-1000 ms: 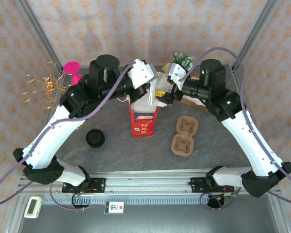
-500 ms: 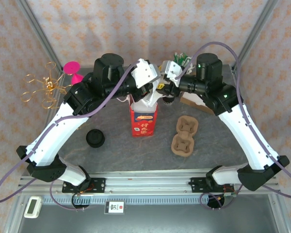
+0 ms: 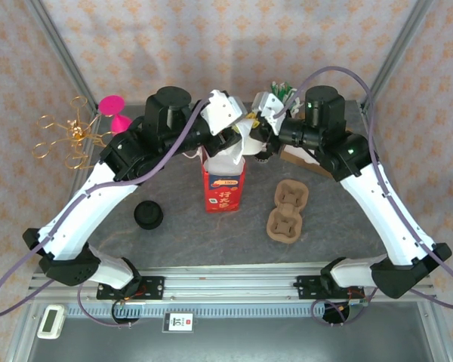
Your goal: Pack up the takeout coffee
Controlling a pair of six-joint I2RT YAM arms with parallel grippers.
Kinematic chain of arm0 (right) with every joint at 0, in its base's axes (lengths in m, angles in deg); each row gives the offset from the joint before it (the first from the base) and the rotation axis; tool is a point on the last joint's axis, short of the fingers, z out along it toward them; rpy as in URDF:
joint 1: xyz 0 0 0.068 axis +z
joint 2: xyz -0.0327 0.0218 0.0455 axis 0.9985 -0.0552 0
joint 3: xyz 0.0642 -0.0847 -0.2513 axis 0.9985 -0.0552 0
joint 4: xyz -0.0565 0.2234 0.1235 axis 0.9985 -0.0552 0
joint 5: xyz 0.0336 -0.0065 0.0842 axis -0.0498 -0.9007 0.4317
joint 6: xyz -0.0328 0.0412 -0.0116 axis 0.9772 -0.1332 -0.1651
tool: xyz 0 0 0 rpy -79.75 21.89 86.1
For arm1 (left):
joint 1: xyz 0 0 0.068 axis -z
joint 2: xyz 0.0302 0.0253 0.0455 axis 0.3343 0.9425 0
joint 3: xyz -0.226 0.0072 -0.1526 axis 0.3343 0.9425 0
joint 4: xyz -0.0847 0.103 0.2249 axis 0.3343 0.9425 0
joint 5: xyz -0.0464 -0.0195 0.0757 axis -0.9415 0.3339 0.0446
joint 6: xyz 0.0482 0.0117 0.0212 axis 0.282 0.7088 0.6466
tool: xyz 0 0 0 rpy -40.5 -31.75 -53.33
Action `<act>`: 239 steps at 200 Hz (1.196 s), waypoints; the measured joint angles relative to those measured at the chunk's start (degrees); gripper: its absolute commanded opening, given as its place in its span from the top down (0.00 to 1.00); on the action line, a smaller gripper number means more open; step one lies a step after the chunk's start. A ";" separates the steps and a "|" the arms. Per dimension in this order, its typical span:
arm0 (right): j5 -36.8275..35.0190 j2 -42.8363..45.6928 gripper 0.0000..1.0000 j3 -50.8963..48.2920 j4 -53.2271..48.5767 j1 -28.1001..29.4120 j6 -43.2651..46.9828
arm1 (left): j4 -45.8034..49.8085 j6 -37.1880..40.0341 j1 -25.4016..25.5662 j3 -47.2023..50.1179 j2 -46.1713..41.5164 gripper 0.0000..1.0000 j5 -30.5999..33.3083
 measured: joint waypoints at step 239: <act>-61.35 -19.87 1.00 13.99 -10.49 23.65 -66.01 | -9.29 -65.64 -10.43 41.81 -20.81 0.43 16.22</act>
